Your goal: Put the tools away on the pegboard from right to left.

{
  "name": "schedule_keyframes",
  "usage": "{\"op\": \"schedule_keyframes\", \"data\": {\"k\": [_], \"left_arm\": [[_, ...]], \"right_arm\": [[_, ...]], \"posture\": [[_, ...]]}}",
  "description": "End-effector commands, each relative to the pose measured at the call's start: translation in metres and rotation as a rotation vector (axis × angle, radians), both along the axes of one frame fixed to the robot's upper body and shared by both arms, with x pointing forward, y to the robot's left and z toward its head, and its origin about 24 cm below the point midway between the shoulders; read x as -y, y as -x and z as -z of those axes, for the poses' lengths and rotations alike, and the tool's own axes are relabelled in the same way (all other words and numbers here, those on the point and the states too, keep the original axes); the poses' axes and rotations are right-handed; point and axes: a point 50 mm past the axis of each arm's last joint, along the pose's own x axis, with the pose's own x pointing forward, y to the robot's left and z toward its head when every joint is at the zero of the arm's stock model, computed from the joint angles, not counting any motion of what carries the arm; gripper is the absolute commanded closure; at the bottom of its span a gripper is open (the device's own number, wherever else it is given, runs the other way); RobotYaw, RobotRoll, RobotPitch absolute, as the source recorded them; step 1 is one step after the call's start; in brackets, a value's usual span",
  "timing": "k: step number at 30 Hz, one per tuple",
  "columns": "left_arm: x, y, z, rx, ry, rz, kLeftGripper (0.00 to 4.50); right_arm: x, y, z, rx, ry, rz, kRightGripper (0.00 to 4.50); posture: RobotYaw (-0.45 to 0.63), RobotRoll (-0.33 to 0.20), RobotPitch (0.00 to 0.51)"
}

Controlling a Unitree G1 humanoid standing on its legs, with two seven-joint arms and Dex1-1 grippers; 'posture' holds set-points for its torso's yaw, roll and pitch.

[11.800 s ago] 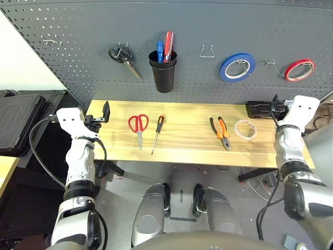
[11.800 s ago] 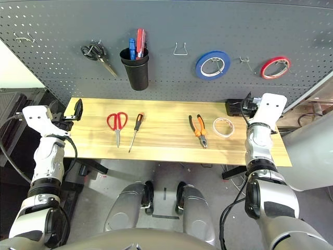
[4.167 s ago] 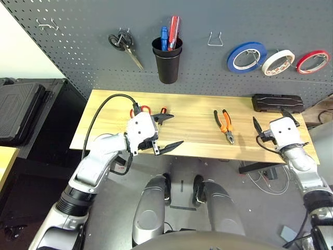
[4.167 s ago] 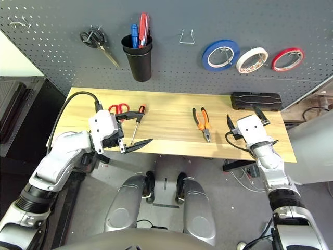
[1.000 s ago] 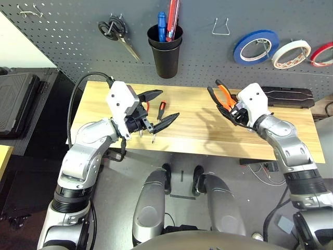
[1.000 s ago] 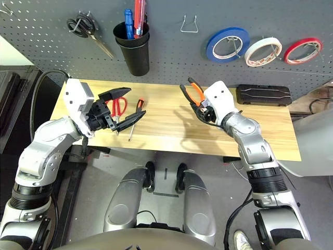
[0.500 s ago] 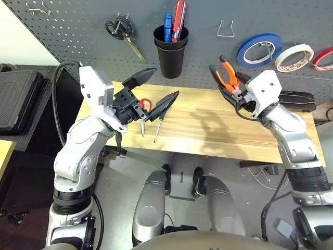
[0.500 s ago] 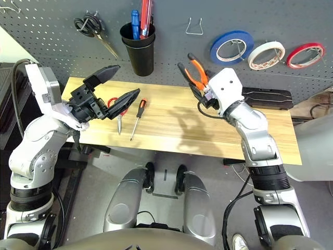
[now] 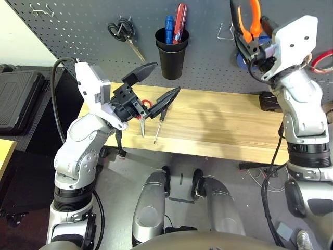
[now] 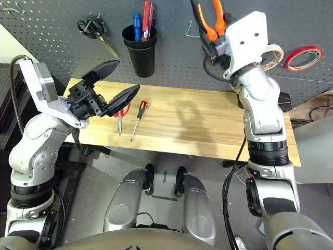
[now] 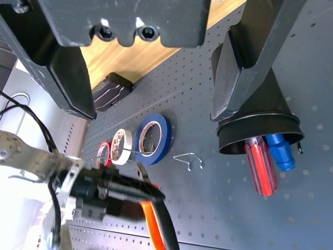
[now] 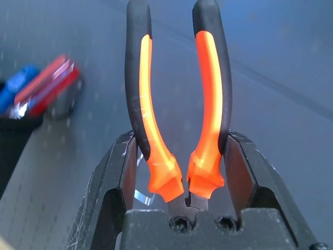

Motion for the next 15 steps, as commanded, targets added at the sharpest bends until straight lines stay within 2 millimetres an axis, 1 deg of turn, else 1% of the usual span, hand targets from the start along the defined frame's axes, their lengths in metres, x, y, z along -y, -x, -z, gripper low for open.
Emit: {"op": "schedule_keyframes", "data": {"k": [1, 5, 15], "left_arm": [[0.002, 0.001, 0.001, -0.003, -0.002, 0.026, 0.00], [0.002, 0.000, 0.000, -0.003, -0.005, 0.025, 0.00], [0.003, 0.000, -0.001, -0.001, -0.015, 0.024, 0.00]], "right_arm": [[-0.005, 0.006, -0.019, 0.082, -0.046, -0.018, 1.85], [-0.013, 0.000, -0.025, 0.101, -0.090, -0.049, 1.85], [-0.026, -0.030, -0.028, 0.088, -0.243, -0.076, 1.85]], "posture": [[0.19, 0.000, 0.190], [0.20, 0.000, 0.192], [0.23, 0.000, 0.201]]}}
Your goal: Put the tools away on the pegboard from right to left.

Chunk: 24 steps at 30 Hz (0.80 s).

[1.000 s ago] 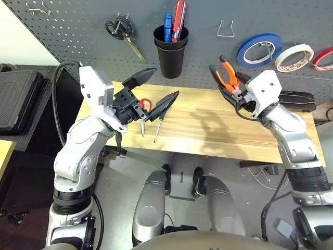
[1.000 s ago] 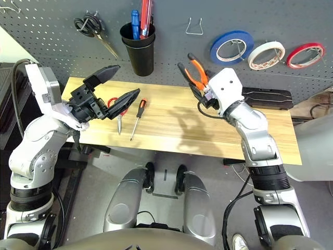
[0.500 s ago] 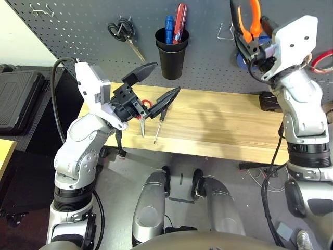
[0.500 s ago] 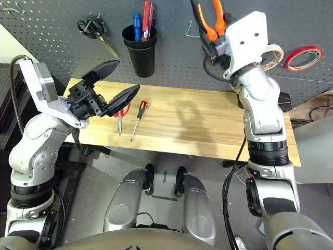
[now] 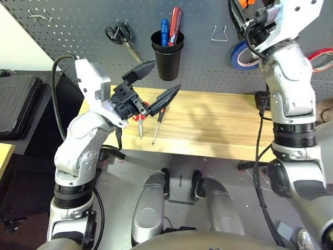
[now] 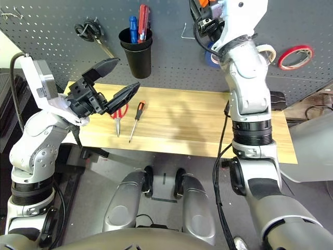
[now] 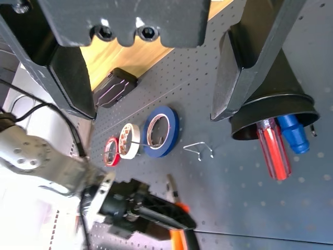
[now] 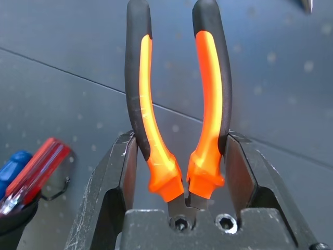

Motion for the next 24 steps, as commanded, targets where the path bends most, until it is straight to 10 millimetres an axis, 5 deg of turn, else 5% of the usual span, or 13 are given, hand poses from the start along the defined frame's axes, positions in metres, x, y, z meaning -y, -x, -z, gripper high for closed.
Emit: {"op": "schedule_keyframes", "data": {"k": [1, 24], "left_arm": [[0.003, 0.001, 0.001, -0.010, -0.010, 0.018, 0.00], [0.005, 0.002, -0.001, -0.017, -0.016, 0.017, 0.00]], "right_arm": [[0.000, -0.005, -0.009, 0.047, -0.073, -0.006, 1.85], [-0.027, -0.041, 0.035, -0.062, -0.120, -0.029, 1.85]], "posture": [[0.23, 0.000, 0.202], [0.24, 0.000, 0.225]]}}
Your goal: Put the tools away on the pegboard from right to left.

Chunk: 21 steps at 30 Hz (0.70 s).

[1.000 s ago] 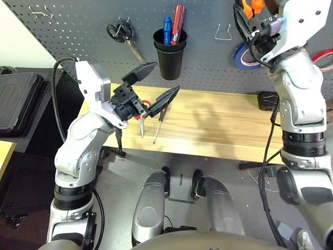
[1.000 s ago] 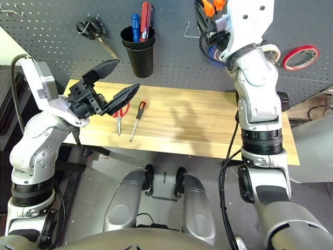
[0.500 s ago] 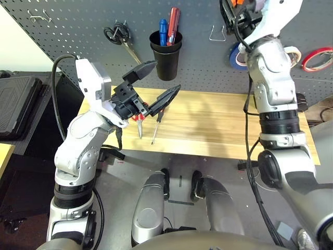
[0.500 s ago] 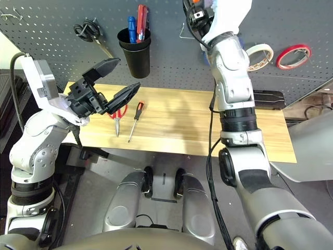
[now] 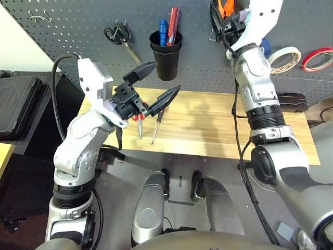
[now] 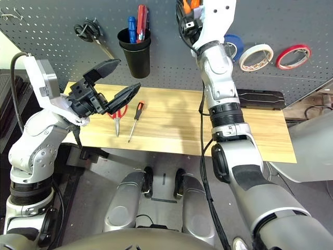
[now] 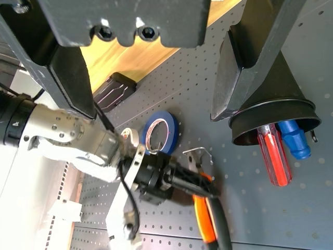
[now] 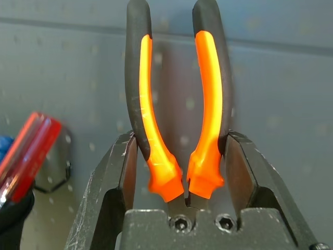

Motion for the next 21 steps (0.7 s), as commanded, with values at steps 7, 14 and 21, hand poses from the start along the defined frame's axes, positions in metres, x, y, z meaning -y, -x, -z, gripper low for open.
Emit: {"op": "schedule_keyframes", "data": {"k": [7, 14, 21], "left_arm": [[0.005, 0.003, -0.002, 0.001, -0.006, 0.032, 0.00], [0.005, 0.003, -0.001, -0.002, -0.007, 0.035, 0.00], [0.005, 0.003, -0.001, -0.005, -0.008, 0.034, 0.00]], "right_arm": [[-0.006, 0.000, 0.011, 0.002, 0.026, -0.008, 1.85], [-0.006, 0.022, -0.004, 0.264, 0.057, 0.002, 0.07], [0.005, 0.058, -0.004, 0.449, 0.132, -0.008, 0.07]], "posture": [[0.24, 0.000, 0.227], [0.24, 0.000, 0.227], [0.24, 0.000, 0.226]]}}
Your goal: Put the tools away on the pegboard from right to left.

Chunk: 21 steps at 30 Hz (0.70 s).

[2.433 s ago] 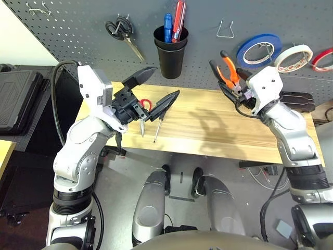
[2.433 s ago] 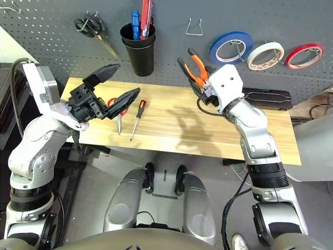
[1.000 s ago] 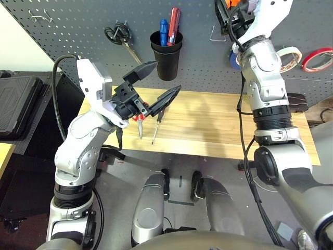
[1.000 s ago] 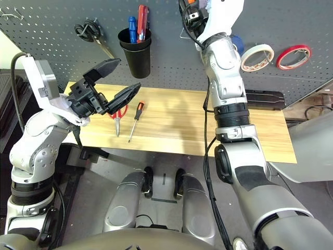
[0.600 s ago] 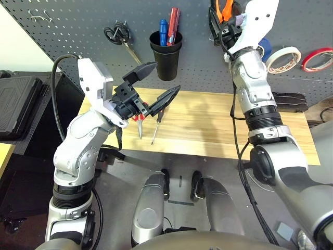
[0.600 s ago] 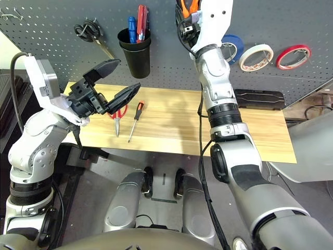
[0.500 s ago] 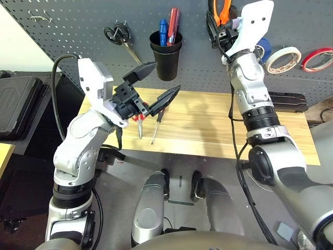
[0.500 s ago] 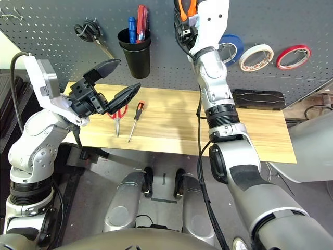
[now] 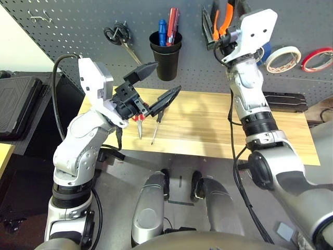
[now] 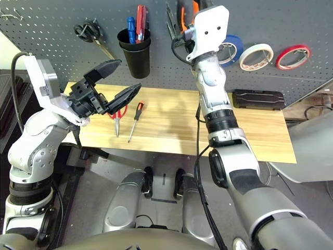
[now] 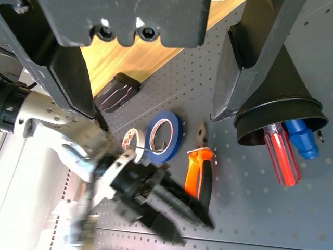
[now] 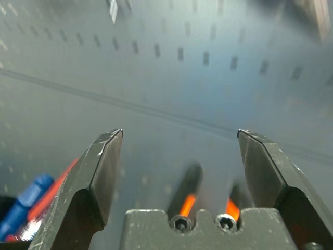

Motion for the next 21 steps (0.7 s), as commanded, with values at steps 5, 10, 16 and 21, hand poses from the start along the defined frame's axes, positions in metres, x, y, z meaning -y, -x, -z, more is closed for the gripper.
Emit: {"op": "schedule_keyframes", "data": {"k": [5, 10, 16, 21], "left_arm": [[0.001, 0.002, 0.000, -0.004, -0.007, 0.010, 0.00], [-0.001, 0.001, 0.006, -0.027, -0.020, -0.002, 0.00], [-0.002, -0.003, 0.019, -0.083, -0.064, -0.030, 0.00], [-0.003, -0.004, 0.033, -0.137, -0.097, -0.063, 0.00]], "right_arm": [[0.008, 0.036, 0.020, -0.015, 0.150, -0.053, 0.07], [0.024, 0.048, 0.054, -0.246, 0.246, -0.067, 0.07], [0.048, 0.055, 0.093, -0.482, 0.361, -0.064, 0.07], [0.064, 0.062, 0.116, -0.632, 0.428, -0.089, 0.07]], "posture": [[0.24, 0.000, 0.226], [0.23, 0.000, 0.227], [0.21, 0.000, 0.237], [0.21, 0.000, 0.246]]}}
